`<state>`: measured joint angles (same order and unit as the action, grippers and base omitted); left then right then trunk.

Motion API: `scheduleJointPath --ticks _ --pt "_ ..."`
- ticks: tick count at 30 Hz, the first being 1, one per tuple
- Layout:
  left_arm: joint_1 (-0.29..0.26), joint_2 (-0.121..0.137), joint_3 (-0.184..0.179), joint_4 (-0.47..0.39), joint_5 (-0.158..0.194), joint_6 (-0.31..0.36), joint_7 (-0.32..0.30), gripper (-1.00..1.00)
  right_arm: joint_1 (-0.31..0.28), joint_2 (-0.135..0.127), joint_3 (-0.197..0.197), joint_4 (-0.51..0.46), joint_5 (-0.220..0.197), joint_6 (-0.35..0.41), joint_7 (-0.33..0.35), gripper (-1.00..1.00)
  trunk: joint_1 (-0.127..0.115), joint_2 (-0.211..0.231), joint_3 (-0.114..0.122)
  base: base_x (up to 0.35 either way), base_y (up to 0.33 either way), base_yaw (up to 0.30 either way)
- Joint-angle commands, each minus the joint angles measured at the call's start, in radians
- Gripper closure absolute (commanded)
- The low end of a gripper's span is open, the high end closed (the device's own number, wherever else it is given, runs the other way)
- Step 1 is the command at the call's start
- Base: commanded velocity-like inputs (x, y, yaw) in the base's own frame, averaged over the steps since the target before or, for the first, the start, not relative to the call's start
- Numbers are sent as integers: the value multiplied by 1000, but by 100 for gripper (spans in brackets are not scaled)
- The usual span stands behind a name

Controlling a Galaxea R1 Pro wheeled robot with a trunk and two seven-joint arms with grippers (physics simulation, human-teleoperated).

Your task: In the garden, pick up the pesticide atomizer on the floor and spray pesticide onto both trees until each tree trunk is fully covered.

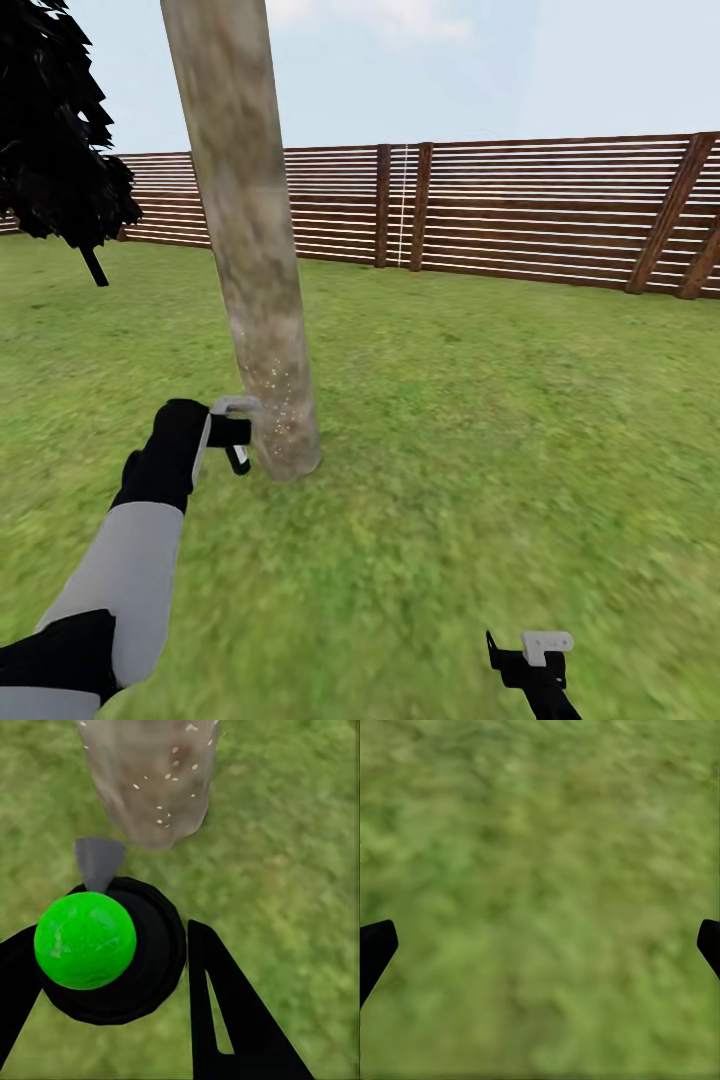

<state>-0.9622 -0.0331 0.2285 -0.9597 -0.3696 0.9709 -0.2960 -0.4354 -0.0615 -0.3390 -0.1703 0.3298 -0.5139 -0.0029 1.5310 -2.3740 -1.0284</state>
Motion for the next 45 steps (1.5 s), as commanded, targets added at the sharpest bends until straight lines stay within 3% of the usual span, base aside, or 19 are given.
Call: scheduleJointPath --ticks 1,5,7,8,12,17,22,24,27,29,33,37,42,45 --pt "5 -7 -4 -2 -3 0 2 100 0 0 0 0 0 0 1 -100 0 0 0 0 0 0" --pt "6 -16 -20 -2 -5 1 6 100 0 1 1 0 1 0 7 -100 0 0 0 160 0 0" --pt "2 -31 -37 -2 -5 2 7 100 0 1 2 -1 1 0 7 -100 0 0 0 306 0 0" --pt "-1 -50 -44 -3 -6 11 7 100 0 2 2 -1 1 0 6 -100 0 0 0 173 0 0" --pt "-3 -67 -47 -4 -4 22 8 100 0 2 2 -2 0 0 6 -100 0 0 0 53 0 0" --pt "-4 -59 -47 3 -8 23 8 100 0 2 2 -1 0 0 4 -100 0 0 0 2 0 0" --pt "1 -10 -45 11 -12 23 8 100 0 2 2 0 1 0 6 -100 0 0 0 0 0 0" --pt "4 -5 -47 12 -11 23 8 100 0 2 2 0 1 0 6 -100 0 0 0 0 0 0" --pt "6 -24 -46 8 -9 23 8 100 0 1 2 0 1 0 5 -100 0 0 0 28 0 0" --pt "9 -54 -47 6 -11 23 9 100 0 1 2 0 1 0 5 -100 0 0 0 300 0 0" --pt "11 -52 -53 10 -12 23 9 100 0 1 2 0 1 0 5 -100 0 0 0 255 0 0" --pt "12 -34 -52 10 -13 24 8 100 0 1 2 0 2 0 5 -100 0 0 0 33 0 0" --pt "23 45 -51 13 -12 21 6 100 0 1 2 0 2 0 5 -100 0 0 0 1 0 0" --pt "74 47 -52 13 -14 10 8 100 0 1 2 0 2 0 5 -100 0 0 0 0 0 0"
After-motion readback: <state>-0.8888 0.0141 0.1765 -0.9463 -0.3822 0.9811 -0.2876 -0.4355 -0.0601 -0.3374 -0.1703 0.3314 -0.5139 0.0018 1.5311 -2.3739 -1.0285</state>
